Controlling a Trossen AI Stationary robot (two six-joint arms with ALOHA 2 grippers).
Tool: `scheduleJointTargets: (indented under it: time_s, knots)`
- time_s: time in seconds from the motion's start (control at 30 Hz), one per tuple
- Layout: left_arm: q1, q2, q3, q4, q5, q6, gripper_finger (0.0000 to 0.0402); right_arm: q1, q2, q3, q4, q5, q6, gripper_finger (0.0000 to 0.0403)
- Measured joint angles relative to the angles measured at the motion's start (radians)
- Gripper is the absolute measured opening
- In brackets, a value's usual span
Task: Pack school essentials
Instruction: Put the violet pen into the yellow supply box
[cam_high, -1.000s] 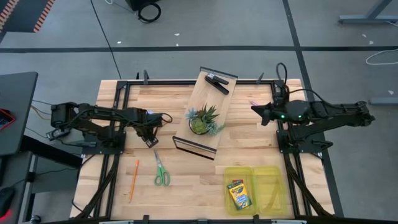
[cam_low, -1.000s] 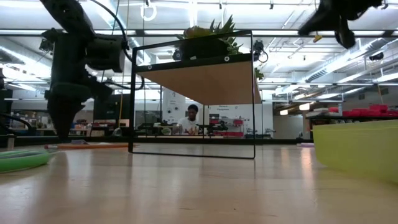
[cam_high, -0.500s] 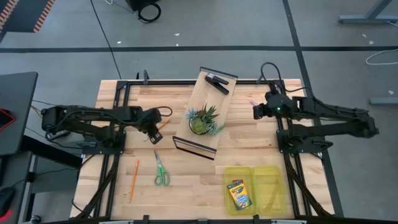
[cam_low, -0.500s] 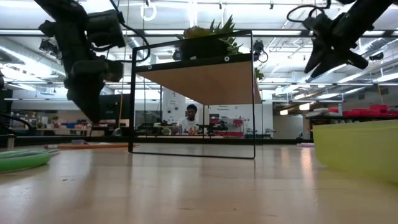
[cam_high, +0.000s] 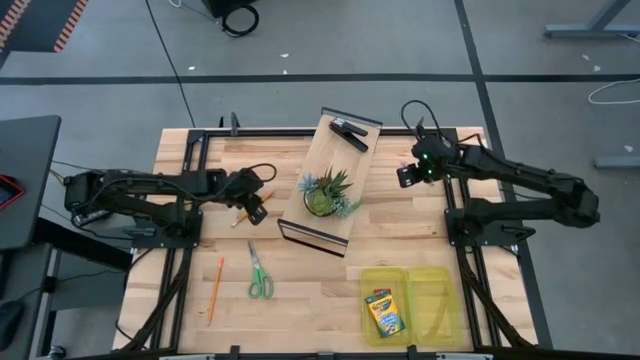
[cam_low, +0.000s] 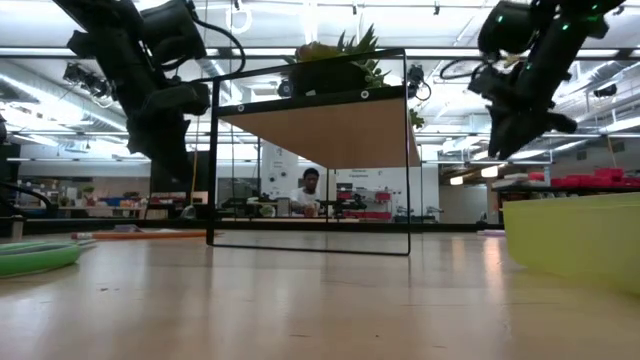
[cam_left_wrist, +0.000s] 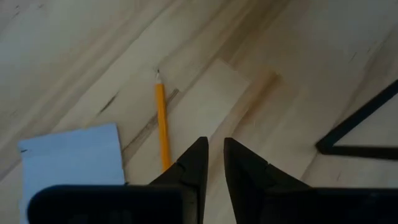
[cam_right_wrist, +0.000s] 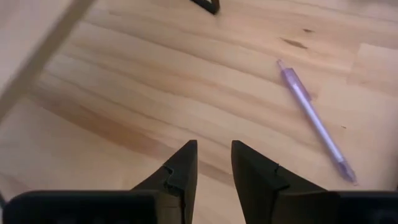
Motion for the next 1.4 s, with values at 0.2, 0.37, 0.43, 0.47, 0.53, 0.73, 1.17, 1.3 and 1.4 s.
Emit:
scheduleJointTargets:
  time_s: [0.2,0.37,0.43,0.47,0.53,0.73,1.17,1.3,1.4]
  knots:
    - [0.0,0.0,0.0,0.006,0.0,-0.06,0.0061,-0.137,0.066,0.0,0.024,-0.097,-0.189,0.0108]
    - [0.0,0.0,0.0,0.006,0.018,-0.113,0.0063,-0.192,0.107,0.0,0.046,-0.147,-0.241,0.0108]
    - [0.0,0.0,0.008,-0.008,0.027,-0.13,0.0062,-0.197,0.117,0.0,0.049,-0.149,-0.259,0.0108]
    - [0.0,0.0,0.017,-0.012,0.027,-0.135,0.006,-0.198,0.122,0.0,0.048,-0.151,-0.272,0.0109]
    - [0.0,0.0,0.043,-0.015,0.026,-0.128,0.0057,-0.204,0.138,0.0,0.053,-0.156,-0.295,0.0109]
    - [0.001,0.0,0.114,-0.037,0.014,-0.043,0.0051,-0.259,0.249,0.0,0.109,-0.206,-0.336,0.0109]
    - [0.001,-0.03,0.22,-0.154,-0.074,0.027,0.0043,-0.408,0.412,0.0,0.133,-0.254,-0.436,0.011]
    - [0.018,-0.081,0.222,-0.153,-0.117,0.033,0.0043,-0.429,0.453,0.002,0.143,-0.255,-0.44,0.0112]
    - [0.048,-0.126,0.222,-0.144,-0.121,0.064,0.004,-0.436,0.496,0.035,0.137,-0.242,-0.451,0.0119]
